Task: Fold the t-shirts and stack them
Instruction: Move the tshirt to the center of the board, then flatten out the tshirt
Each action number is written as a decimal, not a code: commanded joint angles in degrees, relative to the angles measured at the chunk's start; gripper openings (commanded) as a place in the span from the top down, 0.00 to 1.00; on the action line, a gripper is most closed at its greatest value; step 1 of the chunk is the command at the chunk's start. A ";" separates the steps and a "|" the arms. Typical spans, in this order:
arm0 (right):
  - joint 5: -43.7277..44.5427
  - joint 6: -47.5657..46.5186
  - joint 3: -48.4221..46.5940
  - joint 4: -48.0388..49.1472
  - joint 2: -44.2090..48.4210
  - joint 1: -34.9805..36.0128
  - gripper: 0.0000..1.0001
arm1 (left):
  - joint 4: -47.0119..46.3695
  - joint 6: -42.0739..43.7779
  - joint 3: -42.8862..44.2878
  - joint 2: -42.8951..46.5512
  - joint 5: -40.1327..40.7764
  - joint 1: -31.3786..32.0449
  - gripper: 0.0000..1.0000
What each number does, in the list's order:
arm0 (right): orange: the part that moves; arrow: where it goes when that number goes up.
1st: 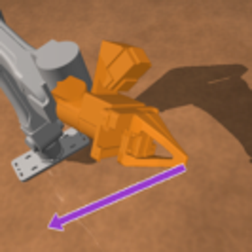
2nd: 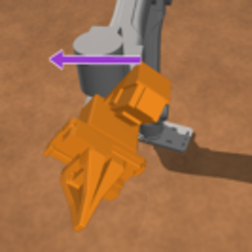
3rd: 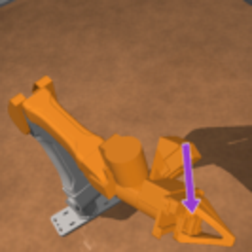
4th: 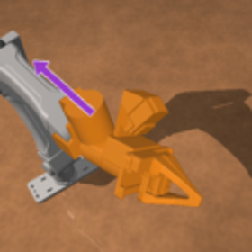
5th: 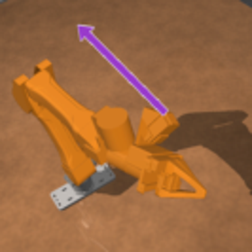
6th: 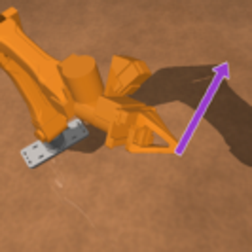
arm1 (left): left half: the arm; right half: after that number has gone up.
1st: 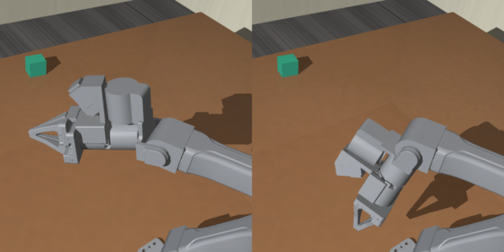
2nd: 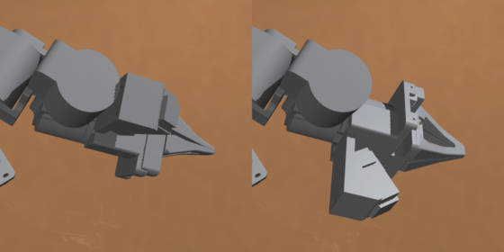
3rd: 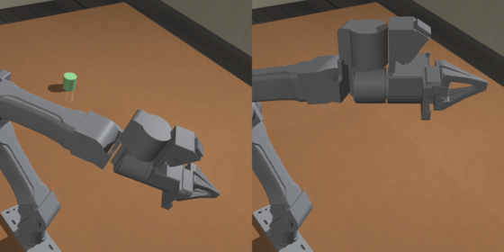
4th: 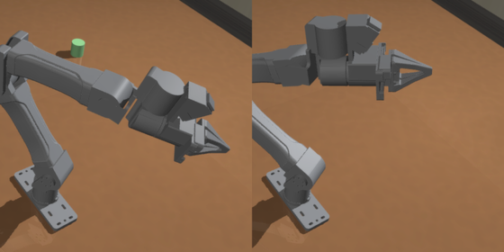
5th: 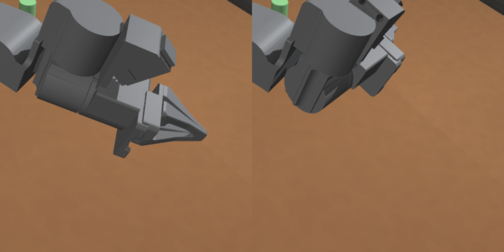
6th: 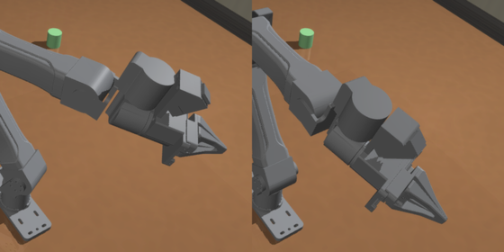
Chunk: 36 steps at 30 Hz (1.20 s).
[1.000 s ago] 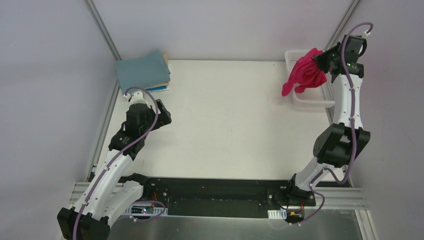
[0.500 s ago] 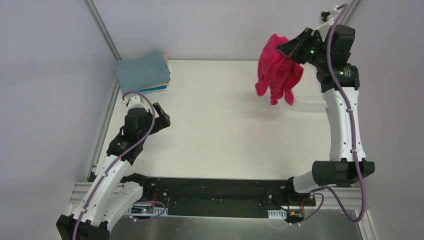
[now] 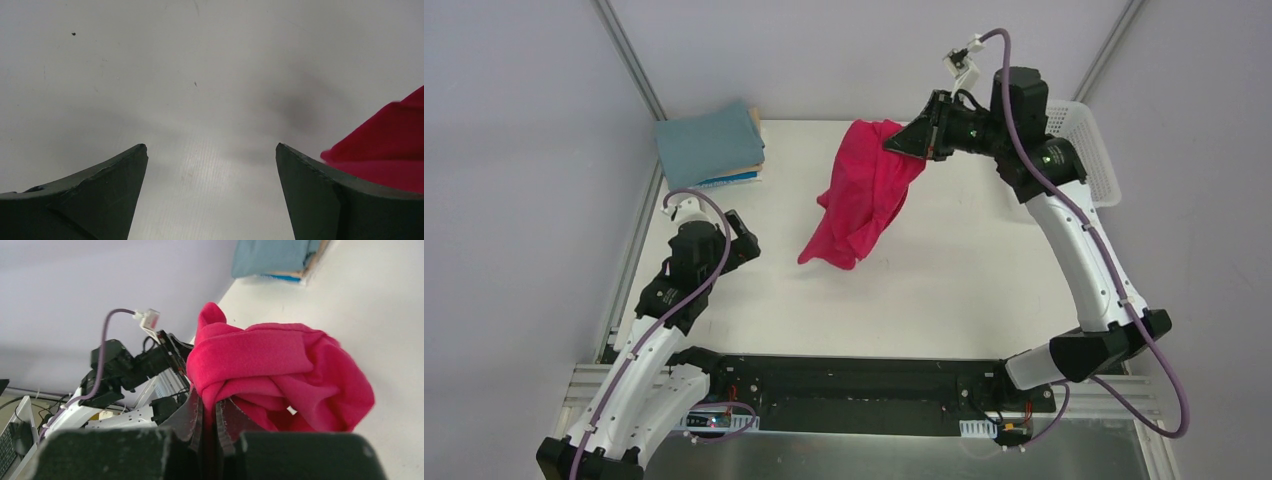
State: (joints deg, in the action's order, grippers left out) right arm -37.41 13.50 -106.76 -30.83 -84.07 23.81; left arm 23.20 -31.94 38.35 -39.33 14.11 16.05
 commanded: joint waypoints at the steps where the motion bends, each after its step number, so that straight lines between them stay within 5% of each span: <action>1: 1.88 2.23 11.46 4.47 0.24 -0.54 1.00 | 0.35 -1.27 -0.68 -0.33 2.06 -0.23 0.00; 7: 9.25 6.86 32.02 6.29 -1.82 -9.79 1.00 | 0.32 -1.25 0.03 -3.46 0.84 -0.23 0.00; 11: 12.18 5.13 38.23 6.70 -5.74 -17.65 0.90 | 0.22 -1.57 0.41 -5.68 -0.90 -0.23 0.00; 12: 14.92 5.22 38.67 6.55 -6.49 -18.76 0.85 | 0.08 -1.89 0.51 -6.27 -1.70 -0.23 0.00; 15: 23.15 5.44 38.42 4.83 -7.24 -19.70 0.44 | -0.85 -2.20 0.76 -8.71 -6.27 -0.23 0.00; 20: 43.27 5.95 38.68 -0.09 -1.87 -17.04 0.02 | -4.69 -2.97 -0.28 -13.47 -16.76 -0.16 0.00; 23: 57.98 8.52 40.83 -3.79 4.29 -12.91 0.01 | -8.70 -3.82 -1.64 -16.55 -23.21 0.01 0.00; 26: 62.40 11.84 45.94 -5.79 11.98 -8.46 0.01 | -11.83 -4.79 -2.79 -19.56 -27.44 0.65 0.00; 36: 46.37 16.04 62.97 -1.16 23.98 3.86 0.01 | -21.52 -5.72 -3.76 -31.24 -35.34 5.81 0.09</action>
State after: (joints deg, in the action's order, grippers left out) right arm 15.79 27.33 -48.56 -34.39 -60.60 24.21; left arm 8.01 -36.95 34.70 -66.67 -16.19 20.03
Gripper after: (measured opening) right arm 0.993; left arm 0.935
